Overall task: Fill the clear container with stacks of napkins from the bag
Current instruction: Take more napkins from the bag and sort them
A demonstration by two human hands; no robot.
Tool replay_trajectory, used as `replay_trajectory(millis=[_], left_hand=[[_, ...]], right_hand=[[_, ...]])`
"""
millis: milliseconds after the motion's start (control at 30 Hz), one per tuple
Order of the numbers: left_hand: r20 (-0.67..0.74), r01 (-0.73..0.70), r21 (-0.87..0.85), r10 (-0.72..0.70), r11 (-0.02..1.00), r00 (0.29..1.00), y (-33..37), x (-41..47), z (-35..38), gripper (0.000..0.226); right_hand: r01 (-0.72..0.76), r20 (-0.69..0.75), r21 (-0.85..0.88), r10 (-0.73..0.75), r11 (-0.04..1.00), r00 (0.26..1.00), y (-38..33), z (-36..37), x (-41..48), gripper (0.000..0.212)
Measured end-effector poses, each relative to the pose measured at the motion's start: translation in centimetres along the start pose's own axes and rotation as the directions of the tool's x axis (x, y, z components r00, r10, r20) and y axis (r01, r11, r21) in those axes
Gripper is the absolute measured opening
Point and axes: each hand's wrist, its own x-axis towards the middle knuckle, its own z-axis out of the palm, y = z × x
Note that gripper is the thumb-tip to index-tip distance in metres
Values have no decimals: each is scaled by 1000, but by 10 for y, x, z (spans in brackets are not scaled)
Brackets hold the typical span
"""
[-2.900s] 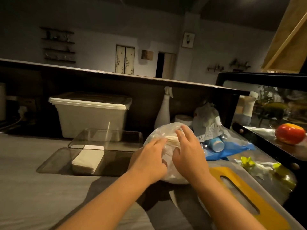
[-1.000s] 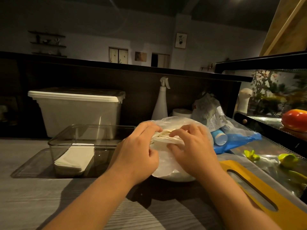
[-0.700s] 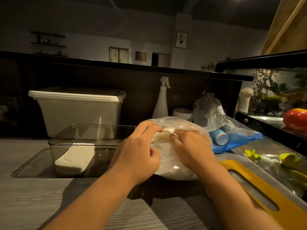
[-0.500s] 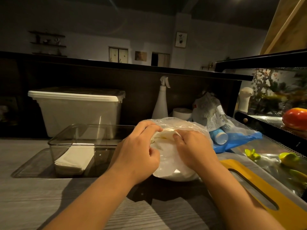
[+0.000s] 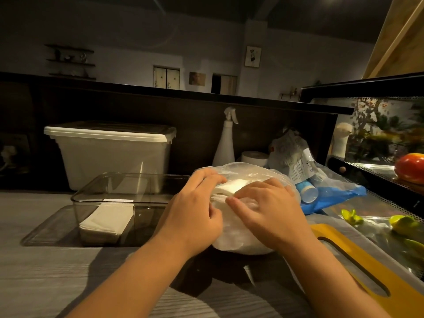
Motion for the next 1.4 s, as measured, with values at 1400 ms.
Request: replay_trajectory(millis=[1400], left_hand=[[40,53,-42,-51,998,998,8,-1,-8,59]], right_hand=[[-369,519,161,239,916,821,-8,-26,69,60]])
